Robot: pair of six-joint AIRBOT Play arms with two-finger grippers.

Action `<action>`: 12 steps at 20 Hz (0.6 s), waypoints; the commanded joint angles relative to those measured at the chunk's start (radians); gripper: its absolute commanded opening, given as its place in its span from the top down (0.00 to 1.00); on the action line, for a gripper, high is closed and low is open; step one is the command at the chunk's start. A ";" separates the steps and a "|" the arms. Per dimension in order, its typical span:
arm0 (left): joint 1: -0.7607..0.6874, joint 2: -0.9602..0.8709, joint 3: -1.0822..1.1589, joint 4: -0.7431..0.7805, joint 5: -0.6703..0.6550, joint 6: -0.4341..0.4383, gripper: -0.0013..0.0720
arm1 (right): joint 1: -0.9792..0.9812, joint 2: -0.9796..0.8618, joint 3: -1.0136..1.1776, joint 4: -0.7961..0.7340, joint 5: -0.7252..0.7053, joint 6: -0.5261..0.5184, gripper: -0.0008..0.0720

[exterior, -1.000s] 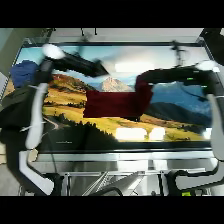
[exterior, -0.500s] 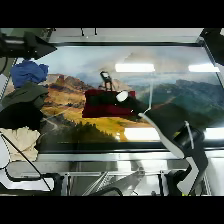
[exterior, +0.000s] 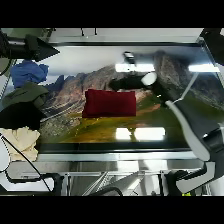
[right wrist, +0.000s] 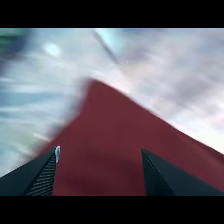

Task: Fold the shirts.

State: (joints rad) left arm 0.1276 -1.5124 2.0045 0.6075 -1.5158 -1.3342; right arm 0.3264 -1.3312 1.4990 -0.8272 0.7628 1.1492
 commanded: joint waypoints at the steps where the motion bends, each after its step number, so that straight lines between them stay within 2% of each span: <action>1: -0.019 0.001 0.000 0.001 -0.004 0.002 0.96 | -0.219 0.018 -0.037 -0.167 0.253 0.175 0.19; 7: -0.017 0.001 0.000 0.002 -0.004 0.002 0.96 | -0.328 -0.104 -0.102 -0.154 0.291 0.170 0.19; 12: -0.017 0.001 0.000 0.001 -0.004 0.002 0.96 | -0.322 -0.193 -0.102 0.120 0.295 0.058 0.19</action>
State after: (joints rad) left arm 0.1112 -1.5124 2.0045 0.6086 -1.5192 -1.3331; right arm 0.0116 -1.4784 1.3994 -0.8635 1.0416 1.2705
